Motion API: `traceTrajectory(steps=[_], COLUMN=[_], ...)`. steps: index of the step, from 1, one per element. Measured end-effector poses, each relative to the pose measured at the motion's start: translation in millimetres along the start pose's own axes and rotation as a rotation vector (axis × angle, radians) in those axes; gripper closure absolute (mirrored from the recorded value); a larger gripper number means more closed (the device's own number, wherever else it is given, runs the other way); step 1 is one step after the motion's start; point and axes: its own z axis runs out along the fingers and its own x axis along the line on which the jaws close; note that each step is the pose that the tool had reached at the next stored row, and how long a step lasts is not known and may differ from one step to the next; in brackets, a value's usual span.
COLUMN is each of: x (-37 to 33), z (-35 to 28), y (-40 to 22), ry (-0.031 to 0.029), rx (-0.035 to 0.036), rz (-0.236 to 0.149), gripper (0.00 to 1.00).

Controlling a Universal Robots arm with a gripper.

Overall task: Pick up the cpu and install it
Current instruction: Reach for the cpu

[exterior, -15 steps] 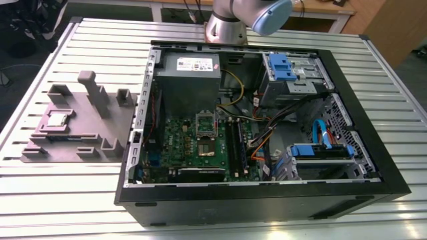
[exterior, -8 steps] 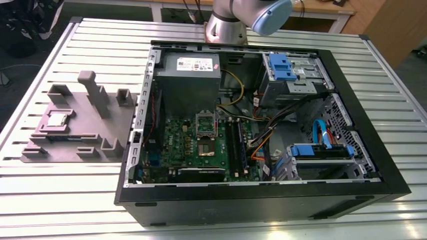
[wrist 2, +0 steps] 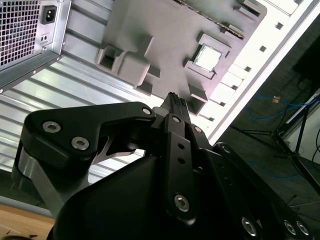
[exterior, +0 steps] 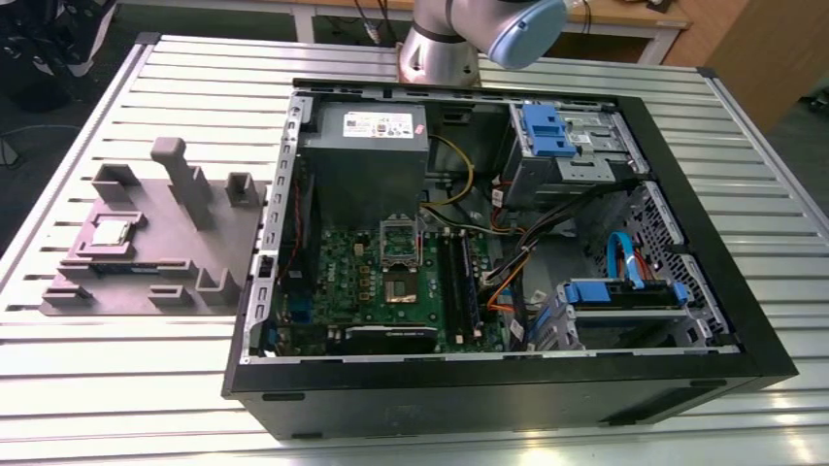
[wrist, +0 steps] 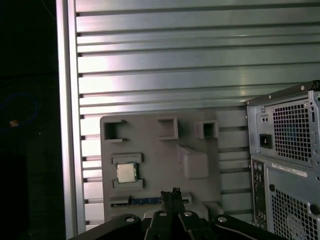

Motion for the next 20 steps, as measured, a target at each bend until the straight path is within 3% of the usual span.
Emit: traceTrajectory(steps=[20], x=[14.2], z=[0.0], y=[-1.1], ry=[-0.0001], rx=[0.0000], rz=[0.000], gripper=[0.90])
